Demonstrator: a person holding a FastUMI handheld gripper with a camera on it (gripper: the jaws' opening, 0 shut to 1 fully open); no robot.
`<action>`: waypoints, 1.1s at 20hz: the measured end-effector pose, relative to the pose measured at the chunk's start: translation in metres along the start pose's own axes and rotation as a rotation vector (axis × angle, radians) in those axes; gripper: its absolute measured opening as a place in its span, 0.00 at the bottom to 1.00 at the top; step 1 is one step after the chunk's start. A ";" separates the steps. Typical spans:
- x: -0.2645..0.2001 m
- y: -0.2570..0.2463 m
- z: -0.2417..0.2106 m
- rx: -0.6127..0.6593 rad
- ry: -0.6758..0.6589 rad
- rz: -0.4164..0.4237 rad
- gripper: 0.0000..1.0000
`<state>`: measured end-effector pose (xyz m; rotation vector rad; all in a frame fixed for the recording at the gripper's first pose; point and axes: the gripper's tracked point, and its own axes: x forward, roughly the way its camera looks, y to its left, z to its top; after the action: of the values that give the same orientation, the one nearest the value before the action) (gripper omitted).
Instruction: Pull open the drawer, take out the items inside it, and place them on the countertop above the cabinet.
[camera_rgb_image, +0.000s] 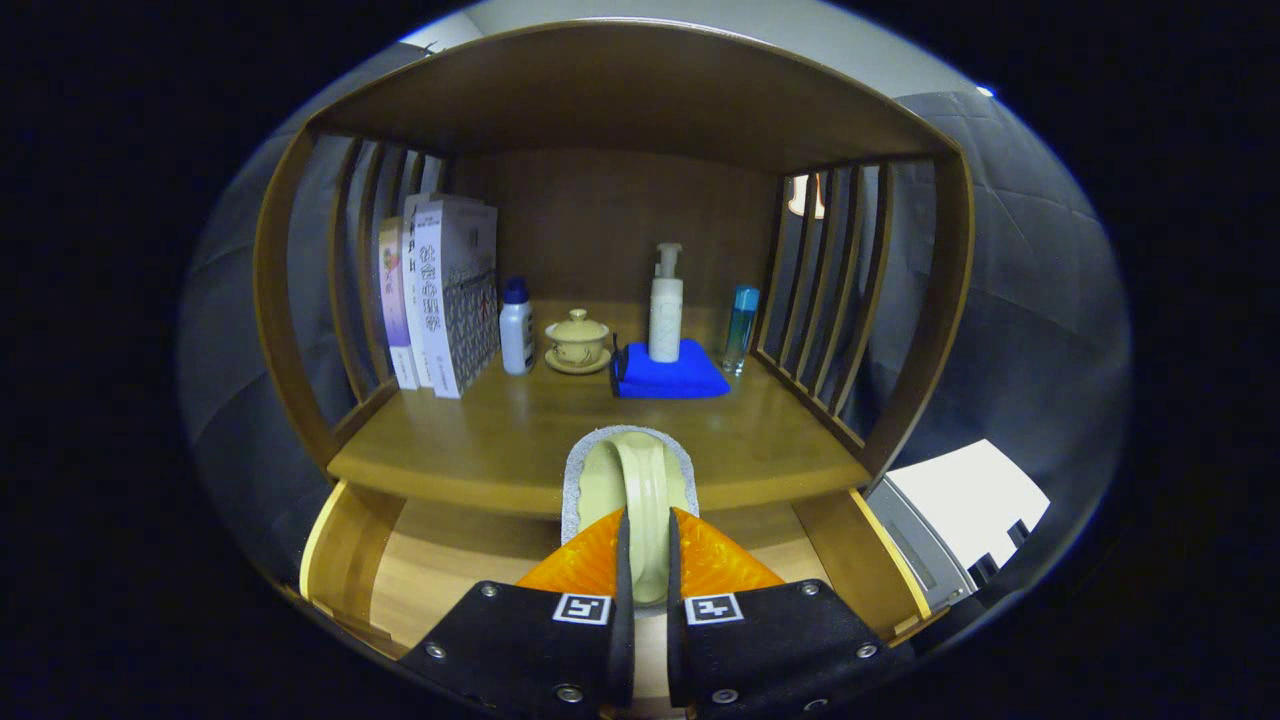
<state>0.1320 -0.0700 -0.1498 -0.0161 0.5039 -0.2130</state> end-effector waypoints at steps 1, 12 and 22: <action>0.006 0.004 0.006 0.011 -0.006 0.013 0.13; 0.080 0.031 0.034 -0.150 0.026 0.040 0.14; 0.122 0.039 0.018 -0.181 0.064 0.071 0.24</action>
<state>0.2529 -0.0577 -0.1949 -0.1684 0.5851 -0.0983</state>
